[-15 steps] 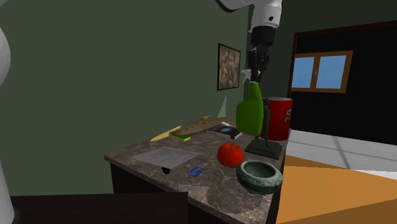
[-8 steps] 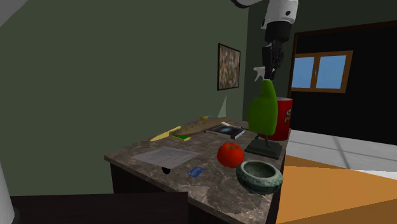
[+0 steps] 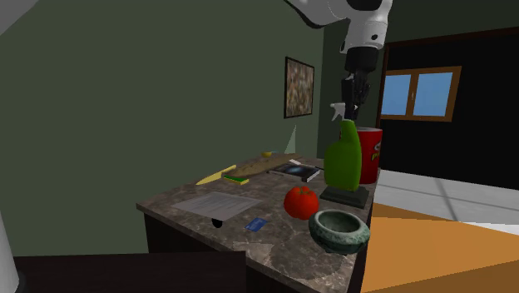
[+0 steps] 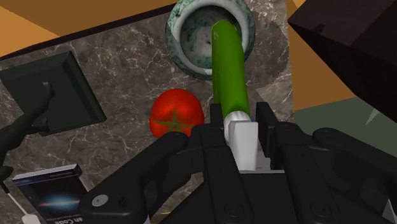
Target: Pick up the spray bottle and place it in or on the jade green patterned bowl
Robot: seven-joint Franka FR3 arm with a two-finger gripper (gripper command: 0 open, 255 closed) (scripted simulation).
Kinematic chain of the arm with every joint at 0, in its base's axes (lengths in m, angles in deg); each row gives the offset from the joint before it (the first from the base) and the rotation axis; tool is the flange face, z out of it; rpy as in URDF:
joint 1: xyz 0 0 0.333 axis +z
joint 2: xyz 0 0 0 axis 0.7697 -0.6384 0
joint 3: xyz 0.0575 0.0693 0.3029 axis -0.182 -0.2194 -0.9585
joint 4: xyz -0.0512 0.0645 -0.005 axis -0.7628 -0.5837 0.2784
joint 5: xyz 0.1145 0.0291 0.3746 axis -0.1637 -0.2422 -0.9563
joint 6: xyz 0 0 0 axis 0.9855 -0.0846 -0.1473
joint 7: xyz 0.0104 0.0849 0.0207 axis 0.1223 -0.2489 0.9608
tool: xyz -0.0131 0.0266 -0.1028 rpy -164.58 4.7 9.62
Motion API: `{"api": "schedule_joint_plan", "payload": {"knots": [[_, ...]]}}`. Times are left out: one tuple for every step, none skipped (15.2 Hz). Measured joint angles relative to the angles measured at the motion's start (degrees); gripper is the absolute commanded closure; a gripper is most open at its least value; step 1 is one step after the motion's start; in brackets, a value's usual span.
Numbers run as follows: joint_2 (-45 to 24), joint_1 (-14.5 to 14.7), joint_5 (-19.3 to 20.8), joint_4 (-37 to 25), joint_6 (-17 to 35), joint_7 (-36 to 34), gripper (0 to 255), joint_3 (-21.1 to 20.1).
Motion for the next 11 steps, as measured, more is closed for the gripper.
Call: {"api": "schedule_joint_plan", "payload": {"knots": [[-0.1, 0.1, -0.1, 0.5, 0.6, 0.1, 255, -0.1], [-0.2, 0.2, -0.2, 1.2, 1.3, 0.3, 255, -0.1], [-0.2, 0.3, -0.3, 1.9, 2.0, 0.4, 255, -0.1], [-0.4, 0.4, -0.4, 2.6, 2.8, 0.5, 255, -0.2], [-0.7, 0.3, -0.6, 2.8, 3.3, 0.6, 255, -0.3], [-0.8, 0.4, -0.7, 3.4, 4.0, 0.7, 255, -0.4], [-1.2, 0.4, -0.9, 3.7, 4.6, 0.9, 255, -0.5], [-1.2, 0.5, -0.9, 4.4, 5.2, 1.1, 255, -0.5], [-1.6, 0.4, -1.1, 4.5, 5.8, 1.2, 255, -0.7], [-1.5, 0.6, -1.2, 5.5, 6.6, 1.3, 255, -0.7], [-1.9, 0.5, -1.4, 5.7, 7.1, 1.5, 255, -0.8]]}}
